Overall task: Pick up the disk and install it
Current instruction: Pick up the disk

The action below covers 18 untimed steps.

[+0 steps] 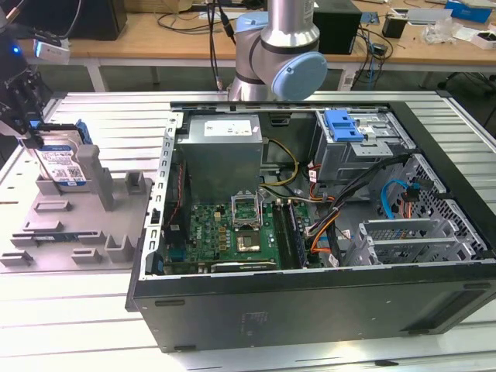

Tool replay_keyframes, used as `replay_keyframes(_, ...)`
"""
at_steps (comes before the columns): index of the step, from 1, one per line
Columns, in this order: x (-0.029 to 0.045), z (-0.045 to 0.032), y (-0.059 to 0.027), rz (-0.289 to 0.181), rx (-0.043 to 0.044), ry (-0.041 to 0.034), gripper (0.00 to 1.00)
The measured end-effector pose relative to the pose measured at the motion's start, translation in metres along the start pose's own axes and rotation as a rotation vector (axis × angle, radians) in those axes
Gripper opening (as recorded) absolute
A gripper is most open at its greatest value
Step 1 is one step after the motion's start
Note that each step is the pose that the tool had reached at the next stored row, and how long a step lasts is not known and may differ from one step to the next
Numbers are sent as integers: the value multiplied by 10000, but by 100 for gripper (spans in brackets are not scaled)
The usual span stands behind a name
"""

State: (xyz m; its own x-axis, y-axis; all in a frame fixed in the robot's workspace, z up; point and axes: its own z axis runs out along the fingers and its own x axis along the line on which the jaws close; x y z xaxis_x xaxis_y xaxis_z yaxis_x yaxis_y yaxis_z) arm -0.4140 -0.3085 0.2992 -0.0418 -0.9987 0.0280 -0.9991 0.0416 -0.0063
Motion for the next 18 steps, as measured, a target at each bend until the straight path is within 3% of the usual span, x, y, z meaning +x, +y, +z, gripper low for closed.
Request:
replay_keyframes(5, 0, -1, 0, 0, 3, -2, 37)
replay_keyframes(7, 1, -40, 0, 0, 1, -2, 37)
replay_keyframes(8, 4, -138, -1, 0, 1, -1, 37)
replay_keyframes(11, 16, -578, -3, 1, 0, -1, 37)
replay_keyframes(12, 19, -672, -4, 0, 1, -2, 37)
replay_keyframes(18, 24, -869, -7, 0, 1, -1, 37)
